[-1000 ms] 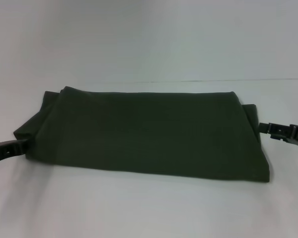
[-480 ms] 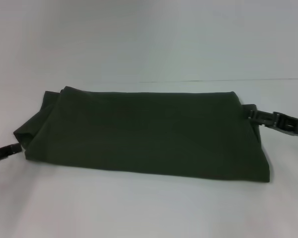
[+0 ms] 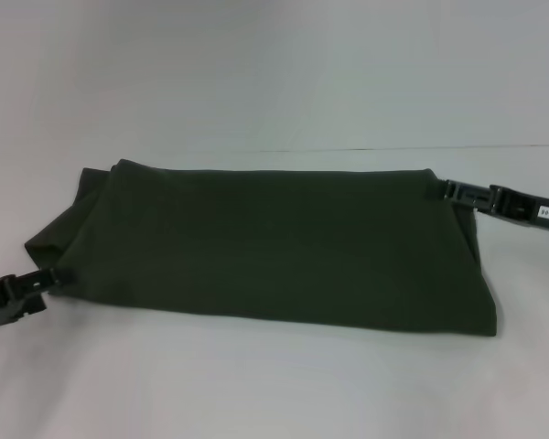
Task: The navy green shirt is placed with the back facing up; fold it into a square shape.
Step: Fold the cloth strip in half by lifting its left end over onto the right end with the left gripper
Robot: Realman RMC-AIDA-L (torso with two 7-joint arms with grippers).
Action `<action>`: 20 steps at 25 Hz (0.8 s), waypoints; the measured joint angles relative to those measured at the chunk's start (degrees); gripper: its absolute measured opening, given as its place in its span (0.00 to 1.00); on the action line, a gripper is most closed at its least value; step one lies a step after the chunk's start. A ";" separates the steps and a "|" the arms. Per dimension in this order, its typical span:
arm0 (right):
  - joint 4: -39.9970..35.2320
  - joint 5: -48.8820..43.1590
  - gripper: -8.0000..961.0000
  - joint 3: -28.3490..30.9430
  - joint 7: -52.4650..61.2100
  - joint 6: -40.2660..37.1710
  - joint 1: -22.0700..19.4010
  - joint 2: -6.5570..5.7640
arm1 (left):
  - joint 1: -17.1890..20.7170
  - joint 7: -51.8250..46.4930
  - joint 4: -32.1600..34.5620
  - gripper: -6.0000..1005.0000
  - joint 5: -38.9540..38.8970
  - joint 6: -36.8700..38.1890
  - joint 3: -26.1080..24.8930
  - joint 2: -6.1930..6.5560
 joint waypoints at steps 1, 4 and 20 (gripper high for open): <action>-0.04 0.07 0.97 0.12 0.05 0.02 0.12 -0.11 | -0.49 -0.47 -0.74 0.83 0.00 -0.29 0.01 0.04; -0.28 0.33 0.97 0.17 0.22 0.03 0.35 -0.35 | -1.38 -2.46 -2.37 0.87 0.07 -1.77 0.08 0.24; -0.51 2.00 0.97 0.38 0.35 0.10 0.42 -1.16 | -4.04 -5.24 -5.78 0.90 1.32 -7.88 0.12 -0.65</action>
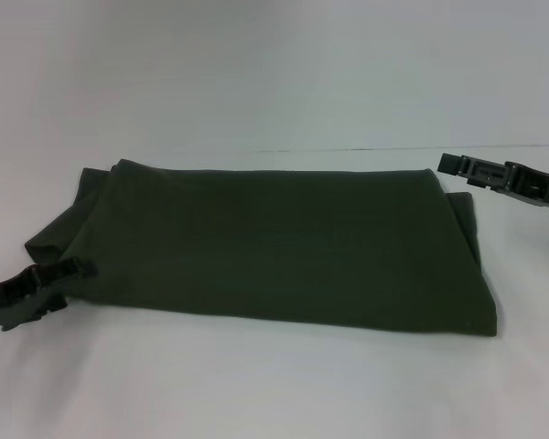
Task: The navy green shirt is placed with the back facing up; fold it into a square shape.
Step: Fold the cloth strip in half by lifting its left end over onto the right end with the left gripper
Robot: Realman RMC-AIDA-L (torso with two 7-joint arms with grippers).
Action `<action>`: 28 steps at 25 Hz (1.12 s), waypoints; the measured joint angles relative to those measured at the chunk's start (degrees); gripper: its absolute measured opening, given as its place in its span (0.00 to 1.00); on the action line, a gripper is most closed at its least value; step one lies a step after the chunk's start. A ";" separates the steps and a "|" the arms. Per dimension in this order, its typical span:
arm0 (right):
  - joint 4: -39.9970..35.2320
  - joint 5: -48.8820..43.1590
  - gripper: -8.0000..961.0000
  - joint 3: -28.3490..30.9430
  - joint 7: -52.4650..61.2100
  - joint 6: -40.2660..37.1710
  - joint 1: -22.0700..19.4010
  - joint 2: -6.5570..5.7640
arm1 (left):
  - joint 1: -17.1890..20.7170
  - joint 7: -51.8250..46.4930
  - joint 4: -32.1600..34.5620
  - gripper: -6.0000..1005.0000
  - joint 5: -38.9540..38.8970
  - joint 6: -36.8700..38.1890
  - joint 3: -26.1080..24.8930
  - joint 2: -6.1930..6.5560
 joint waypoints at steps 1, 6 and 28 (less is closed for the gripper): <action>0.00 0.00 0.97 0.08 0.00 0.01 0.00 0.00 | -0.11 0.00 -0.16 0.90 0.00 -0.18 0.01 0.00; 0.00 0.00 0.97 0.52 0.01 0.05 0.00 -0.03 | -0.47 0.00 -0.57 0.89 0.07 -1.32 0.07 -0.03; 0.00 1.43 0.96 0.61 0.01 0.31 -0.19 -0.30 | -1.42 -2.92 -0.78 0.89 1.61 -3.50 0.76 0.31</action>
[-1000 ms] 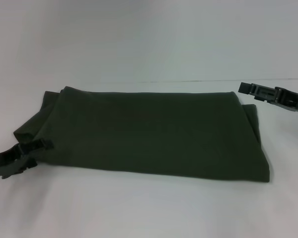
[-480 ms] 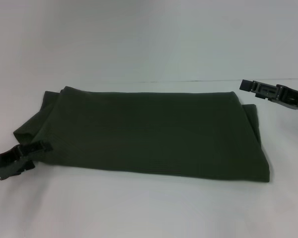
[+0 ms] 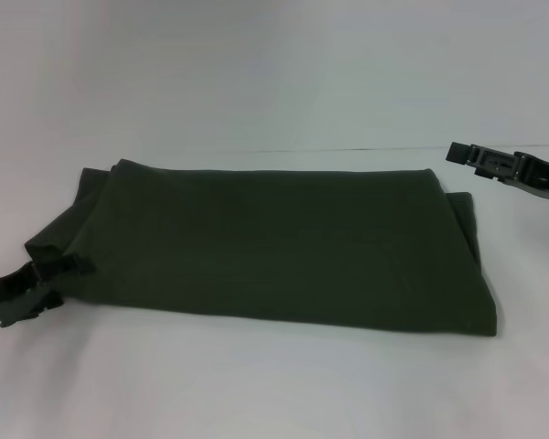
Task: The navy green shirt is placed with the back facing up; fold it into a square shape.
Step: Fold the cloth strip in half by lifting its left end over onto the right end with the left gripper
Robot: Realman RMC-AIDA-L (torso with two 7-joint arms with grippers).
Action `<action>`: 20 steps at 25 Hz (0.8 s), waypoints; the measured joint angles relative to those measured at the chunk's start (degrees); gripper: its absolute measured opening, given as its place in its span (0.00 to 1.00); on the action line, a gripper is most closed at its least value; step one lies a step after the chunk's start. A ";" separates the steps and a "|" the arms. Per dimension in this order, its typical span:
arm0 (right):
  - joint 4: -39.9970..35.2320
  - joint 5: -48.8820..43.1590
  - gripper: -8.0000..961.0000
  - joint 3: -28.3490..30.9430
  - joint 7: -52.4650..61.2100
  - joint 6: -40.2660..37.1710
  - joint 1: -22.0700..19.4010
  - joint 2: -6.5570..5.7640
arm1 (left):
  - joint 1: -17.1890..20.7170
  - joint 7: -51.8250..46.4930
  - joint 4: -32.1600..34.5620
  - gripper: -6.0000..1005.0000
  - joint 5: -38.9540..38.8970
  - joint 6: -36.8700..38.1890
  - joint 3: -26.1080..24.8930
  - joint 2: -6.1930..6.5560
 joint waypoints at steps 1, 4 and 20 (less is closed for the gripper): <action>0.00 0.00 0.96 0.00 0.00 0.00 0.00 -0.02 | -0.11 -0.06 -0.11 0.89 0.04 -0.28 0.00 -0.01; 0.00 0.00 0.96 0.00 0.00 -0.01 0.01 -0.03 | -0.48 -0.08 -0.53 0.89 0.08 -1.14 0.04 0.07; 0.00 -0.03 0.96 0.00 0.00 -0.06 0.04 -0.09 | -2.87 0.53 1.35 0.89 0.09 -3.11 1.62 0.00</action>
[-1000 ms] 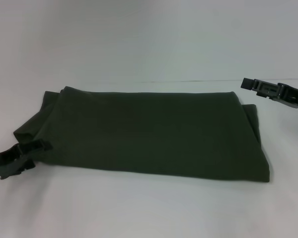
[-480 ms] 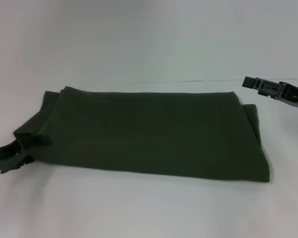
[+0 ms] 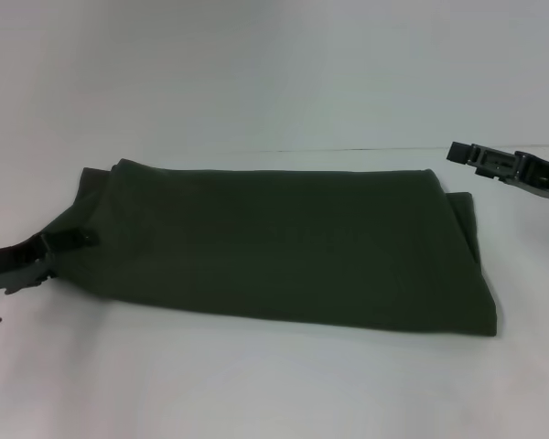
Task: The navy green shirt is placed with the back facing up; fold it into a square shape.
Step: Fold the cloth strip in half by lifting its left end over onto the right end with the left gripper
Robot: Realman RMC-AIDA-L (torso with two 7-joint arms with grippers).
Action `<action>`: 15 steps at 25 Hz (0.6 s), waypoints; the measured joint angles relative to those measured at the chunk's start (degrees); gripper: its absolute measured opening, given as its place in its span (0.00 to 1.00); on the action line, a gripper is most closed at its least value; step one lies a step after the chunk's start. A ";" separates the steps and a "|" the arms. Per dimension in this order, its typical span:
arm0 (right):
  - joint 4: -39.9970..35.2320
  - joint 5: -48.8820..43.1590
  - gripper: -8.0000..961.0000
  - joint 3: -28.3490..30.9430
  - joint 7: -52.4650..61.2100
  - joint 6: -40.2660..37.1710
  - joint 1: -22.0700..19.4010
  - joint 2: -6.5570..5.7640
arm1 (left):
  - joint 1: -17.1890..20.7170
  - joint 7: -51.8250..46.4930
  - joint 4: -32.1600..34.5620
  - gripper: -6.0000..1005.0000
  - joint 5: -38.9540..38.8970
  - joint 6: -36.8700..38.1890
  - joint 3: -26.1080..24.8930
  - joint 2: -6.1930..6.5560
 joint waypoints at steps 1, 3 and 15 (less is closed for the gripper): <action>0.00 -0.01 0.96 0.00 0.00 0.00 -0.05 0.00 | -0.02 0.15 0.00 0.89 0.00 0.01 0.05 -0.04; 0.02 -0.02 0.96 0.00 0.00 0.06 -0.15 0.00 | 0.00 0.47 0.00 0.89 0.00 -0.09 0.08 -0.16; 0.39 -0.03 0.96 0.00 -0.50 0.99 -0.20 0.28 | -0.01 3.12 -0.18 0.86 0.00 -0.77 0.01 -0.35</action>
